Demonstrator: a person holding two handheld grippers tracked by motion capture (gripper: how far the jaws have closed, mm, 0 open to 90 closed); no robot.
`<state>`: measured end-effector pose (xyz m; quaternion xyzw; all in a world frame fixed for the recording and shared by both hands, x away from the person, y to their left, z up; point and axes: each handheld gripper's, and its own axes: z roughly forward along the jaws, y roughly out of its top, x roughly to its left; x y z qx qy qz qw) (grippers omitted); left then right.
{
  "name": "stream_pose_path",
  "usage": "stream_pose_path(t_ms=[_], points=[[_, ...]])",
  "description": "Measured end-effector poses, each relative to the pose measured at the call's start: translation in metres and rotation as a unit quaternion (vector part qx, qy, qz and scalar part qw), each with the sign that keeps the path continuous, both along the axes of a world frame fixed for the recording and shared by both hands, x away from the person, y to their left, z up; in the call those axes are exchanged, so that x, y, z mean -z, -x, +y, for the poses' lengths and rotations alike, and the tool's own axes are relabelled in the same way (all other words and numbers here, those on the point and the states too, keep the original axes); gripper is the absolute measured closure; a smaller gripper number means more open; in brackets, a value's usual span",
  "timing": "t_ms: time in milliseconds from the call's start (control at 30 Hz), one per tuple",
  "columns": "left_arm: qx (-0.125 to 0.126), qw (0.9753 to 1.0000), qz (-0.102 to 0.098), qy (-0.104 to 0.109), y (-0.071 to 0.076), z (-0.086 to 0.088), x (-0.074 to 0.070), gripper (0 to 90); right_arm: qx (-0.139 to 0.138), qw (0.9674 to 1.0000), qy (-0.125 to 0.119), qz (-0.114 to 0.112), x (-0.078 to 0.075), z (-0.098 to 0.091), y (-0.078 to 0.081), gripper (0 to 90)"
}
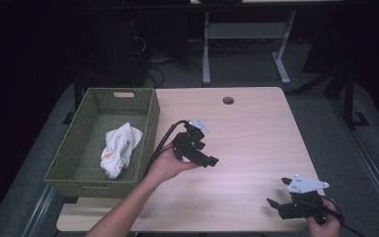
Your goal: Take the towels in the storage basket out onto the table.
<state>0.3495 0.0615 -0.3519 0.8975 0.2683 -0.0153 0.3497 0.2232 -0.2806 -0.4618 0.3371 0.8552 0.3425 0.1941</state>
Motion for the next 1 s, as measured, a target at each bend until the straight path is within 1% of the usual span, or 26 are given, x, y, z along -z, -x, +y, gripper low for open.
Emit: stream_pose_path(t_ms=[33,67,100,133,167,267,300,333,367,400,433,467,533,600,633,667,700,733,767,800,833,900,933,967,1000], points=[[0.0,1.0,0.0,0.0,0.0,0.0,0.0,22.6,0.0,1.0,0.0,0.0,0.0,0.0,0.0,14.0],[0.003,1.0,-0.002,-0.003,-0.004,0.004,-0.007,22.5,0.0,1.0,0.0,0.001,0.0,-0.001,-0.001,14.0],[0.003,1.0,-0.002,-0.003,-0.004,0.004,-0.007,22.6,0.0,1.0,0.0,0.001,0.0,-0.001,-0.001,14.0],[-0.001,1.0,-0.004,-0.001,-0.006,0.008,-0.014,22.5,0.001,1.0,-0.003,0.002,0.0,0.0,0.0,14.0],[-0.001,1.0,-0.004,-0.001,-0.006,0.008,-0.014,22.5,0.001,1.0,-0.003,0.002,0.0,0.0,0.0,14.0],[-0.006,0.9999,-0.002,0.011,-0.01,0.017,-0.023,23.9,-0.006,0.9999,0.008,-0.005,0.0,-0.001,0.0,14.0],[-0.008,0.9998,0.002,0.016,-0.011,0.021,-0.025,23.9,-0.006,0.9999,0.008,-0.005,0.0,-0.001,0.0,14.0],[-0.009,0.9999,0.005,0.013,-0.014,0.028,-0.028,23.9,0.0,1.0,-0.002,0.002,0.0,0.001,0.0,14.0],[-0.009,0.9999,0.005,0.013,-0.014,0.028,-0.028,23.9,0.0,1.0,-0.002,0.002,0.0,0.001,0.0,14.0],[-0.012,0.9999,0.008,0.009,-0.016,0.033,-0.031,23.9,-0.002,1.0,0.0,0.002,0.0,0.002,0.0,14.0],[-0.012,0.9999,0.008,0.009,-0.016,0.033,-0.031,23.9,-0.004,1.0,0.004,0.0,0.0,0.001,-0.001,14.0],[-0.017,0.9998,0.011,0.007,-0.017,0.038,-0.034,23.9,-0.004,1.0,0.003,0.001,0.0,0.002,0.0,14.0],[-0.02,0.9997,0.012,0.005,-0.018,0.04,-0.036,23.8,-0.004,1.0,0.003,0.001,0.0,0.002,0.0,14.0],[-0.023,0.9997,0.011,0.004,-0.02,0.045,-0.04,23.9,-0.003,1.0,0.005,-0.001,0.001,0.002,0.0,14.0],[-0.023,0.9997,0.011,0.004,-0.02,0.045,-0.04,23.8,-0.003,1.0,0.005,-0.001,0.001,0.002,0.0,14.0],[-0.027,0.9996,0.008,0.002,-0.02,0.049,-0.044,23.8,-0.003,1.0,0.004,0.0,0.0,0.002,0.0,14.0],[-0.027,0.9996,0.008,0.002,-0.02,0.049,-0.044,23.9,-0.003,1.0,0.004,0.0,0.0,0.002,0.0,14.0],[-0.033,0.9994,0.005,0.005,-0.021,0.054,-0.048,23.9,-0.002,1.0,0.003,0.004,0.0,0.002,0.0,14.0],[-0.033,0.9994,0.005,0.005,-0.021,0.054,-0.048,23.9,-0.002,1.0,0.003,0.004,0.0,0.002,0.0,14.0],[-0.036,0.9993,0.004,0.006,-0.022,0.061,-0.051,23.9,-0.002,1.0,0.0,0.004,0.0,0.002,0.001,14.0],[-0.036,0.9993,0.004,0.006,-0.022,0.061,-0.051,23.9,-0.002,1.0,0.0,0.004,0.0,0.002,0.001,14.0],[-0.042,0.9991,0.002,0.006,-0.022,0.069,-0.054,23.9,-0.004,1.0,0.003,0.0,0.0,0.001,0.001,14.0],[-0.053,0.9986,0.003,0.008,-0.022,0.078,-0.056,24.0,0.001,1.0,-0.002,0.004,0.0,0.001,0.003,14.0],[-0.053,0.9986,0.003,0.008,-0.022,0.078,-0.056,23.9,0.002,1.0,-0.002,0.004,0.0,0.001,0.003,14.0],[-0.063,0.9979,0.006,0.012,-0.024,0.088,-0.058,23.9,0.002,1.0,-0.001,0.005,0.0,0.001,0.002,14.0]])
